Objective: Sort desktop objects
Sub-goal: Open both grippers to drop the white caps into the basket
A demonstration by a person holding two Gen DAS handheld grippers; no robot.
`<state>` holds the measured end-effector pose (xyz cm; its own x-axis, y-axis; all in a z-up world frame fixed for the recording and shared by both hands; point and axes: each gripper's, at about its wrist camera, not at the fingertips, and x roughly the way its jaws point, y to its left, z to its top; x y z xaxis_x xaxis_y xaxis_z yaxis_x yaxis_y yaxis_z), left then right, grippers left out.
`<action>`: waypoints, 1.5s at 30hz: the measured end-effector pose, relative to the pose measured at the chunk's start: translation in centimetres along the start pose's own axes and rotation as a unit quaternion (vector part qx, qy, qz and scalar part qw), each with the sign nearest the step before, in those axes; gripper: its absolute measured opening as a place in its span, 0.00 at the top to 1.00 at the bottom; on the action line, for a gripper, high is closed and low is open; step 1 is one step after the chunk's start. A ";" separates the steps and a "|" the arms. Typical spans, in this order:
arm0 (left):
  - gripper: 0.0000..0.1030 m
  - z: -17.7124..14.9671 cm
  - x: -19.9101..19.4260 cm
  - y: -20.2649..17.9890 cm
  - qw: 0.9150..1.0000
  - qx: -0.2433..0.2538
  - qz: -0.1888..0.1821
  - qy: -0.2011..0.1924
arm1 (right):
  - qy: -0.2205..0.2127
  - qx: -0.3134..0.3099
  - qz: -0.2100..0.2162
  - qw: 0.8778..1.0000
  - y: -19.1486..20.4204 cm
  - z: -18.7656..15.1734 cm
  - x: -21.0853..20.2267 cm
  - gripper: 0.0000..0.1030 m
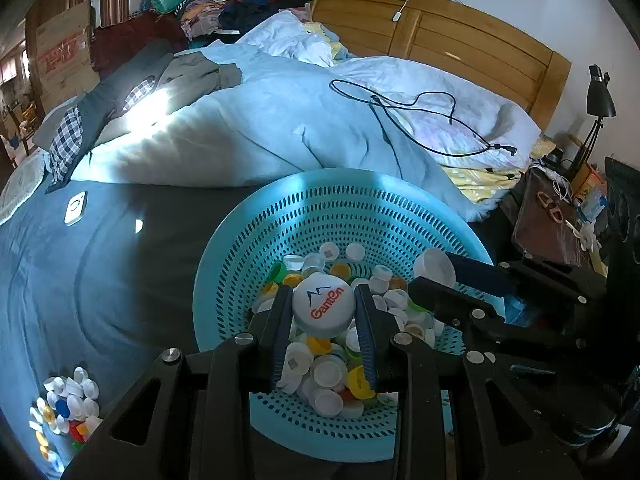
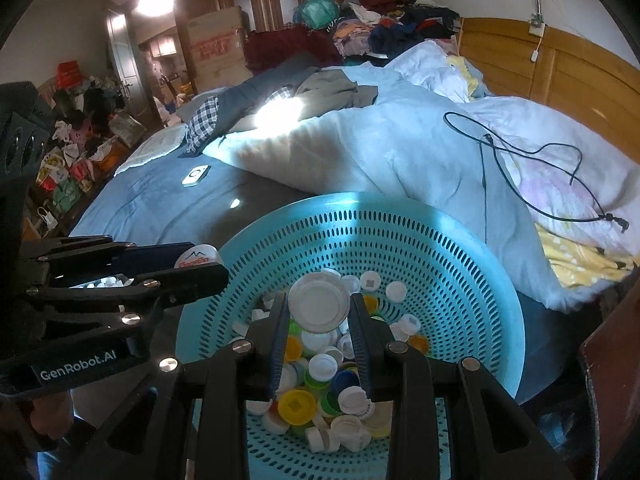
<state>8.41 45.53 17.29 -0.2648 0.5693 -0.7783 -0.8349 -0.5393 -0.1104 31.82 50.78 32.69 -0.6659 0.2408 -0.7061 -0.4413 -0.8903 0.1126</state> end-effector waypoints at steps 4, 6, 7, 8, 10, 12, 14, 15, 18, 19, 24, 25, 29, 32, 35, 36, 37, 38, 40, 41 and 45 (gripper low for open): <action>0.75 -0.1 0.1 0.0 1.000 0.000 0.001 0.003 | 0.001 0.001 0.002 1.000 0.0 -0.3 0.0 0.69; 0.75 -0.1 0.2 0.0 1.000 0.000 0.002 0.003 | 0.001 0.001 0.003 1.000 0.1 -0.3 0.1 0.69; 0.75 -0.1 0.2 -0.1 1.000 0.000 0.002 0.004 | 0.001 0.001 0.003 1.000 0.1 -0.3 0.1 0.69; 0.75 -0.1 0.2 -0.1 1.000 0.000 0.002 0.003 | 0.001 0.002 0.004 1.000 0.0 -0.3 0.1 0.69; 0.75 -0.1 0.3 -0.2 1.000 0.001 0.003 0.003 | 0.000 0.002 0.005 1.000 0.0 -0.4 0.1 0.69; 0.75 -0.1 0.4 -0.2 1.000 0.003 0.005 0.002 | 0.000 0.002 0.005 1.000 0.0 -0.4 0.1 0.69; 0.75 -0.2 0.5 -0.2 1.000 0.004 0.004 0.004 | 0.000 0.003 0.006 1.000 -0.1 -0.5 0.2 0.69; 0.75 -0.2 0.6 -0.2 1.000 0.004 0.004 0.004 | 0.000 0.003 0.006 1.000 -0.1 -0.6 0.2 0.69; 0.75 -0.3 0.8 -0.2 1.000 0.003 0.005 0.006 | 0.001 0.004 0.005 1.000 -0.1 -0.7 0.2 0.69; 0.75 -0.3 0.8 -0.2 1.000 0.003 0.005 0.006 | 0.001 0.004 0.005 1.000 -0.1 -0.7 0.2 0.69; 0.75 -0.3 1.0 -0.5 1.000 0.006 0.003 0.008 | 0.002 0.004 0.005 1.000 -0.2 -0.7 0.3 0.69; 0.75 -0.3 1.1 -0.5 1.000 0.006 0.002 0.008 | 0.002 0.005 0.005 1.000 -0.2 -0.7 0.3 0.69; 0.75 -0.5 1.2 -0.5 1.000 0.007 0.000 0.010 | 0.002 0.006 0.004 1.000 -0.3 -0.7 0.3 0.69; 0.75 -0.5 1.3 -0.5 1.000 0.006 0.000 0.011 | 0.003 0.006 0.003 1.000 -0.2 -0.7 0.3 0.69; 0.75 -0.5 1.2 -0.5 1.000 0.006 -0.001 0.010 | 0.003 0.006 0.003 1.000 -0.2 -0.7 0.5 0.69; 0.75 -0.5 1.2 -0.5 1.000 0.006 -0.001 0.010 | 0.004 0.006 0.003 1.000 -0.2 -0.7 0.5 0.69; 0.75 -0.5 1.2 -0.5 1.000 0.005 -0.001 0.009 | 0.005 0.005 0.003 1.000 -0.2 -0.8 0.6 0.69; 0.75 -0.5 1.2 -0.5 1.000 0.005 -0.002 0.010 | 0.005 0.005 0.003 1.000 -0.2 -0.7 0.6 0.69; 0.75 -0.5 1.2 -0.5 1.000 0.006 -0.002 0.009 | 0.005 0.005 0.002 1.000 -0.2 -0.7 0.7 0.69; 0.74 -0.5 1.2 -0.5 1.000 0.007 -0.002 0.009 | 0.005 0.005 0.001 1.000 -0.2 -0.8 0.7 0.69; 0.68 -0.7 1.2 -0.3 1.000 0.002 -0.001 0.002 | -0.001 0.013 -0.004 1.000 -0.6 -0.7 0.6 0.66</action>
<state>8.69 46.00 15.98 -0.2604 0.5677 -0.7810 -0.8376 -0.5352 -0.1097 32.13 51.13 31.72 -0.6631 0.2480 -0.7062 -0.4618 -0.8781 0.1252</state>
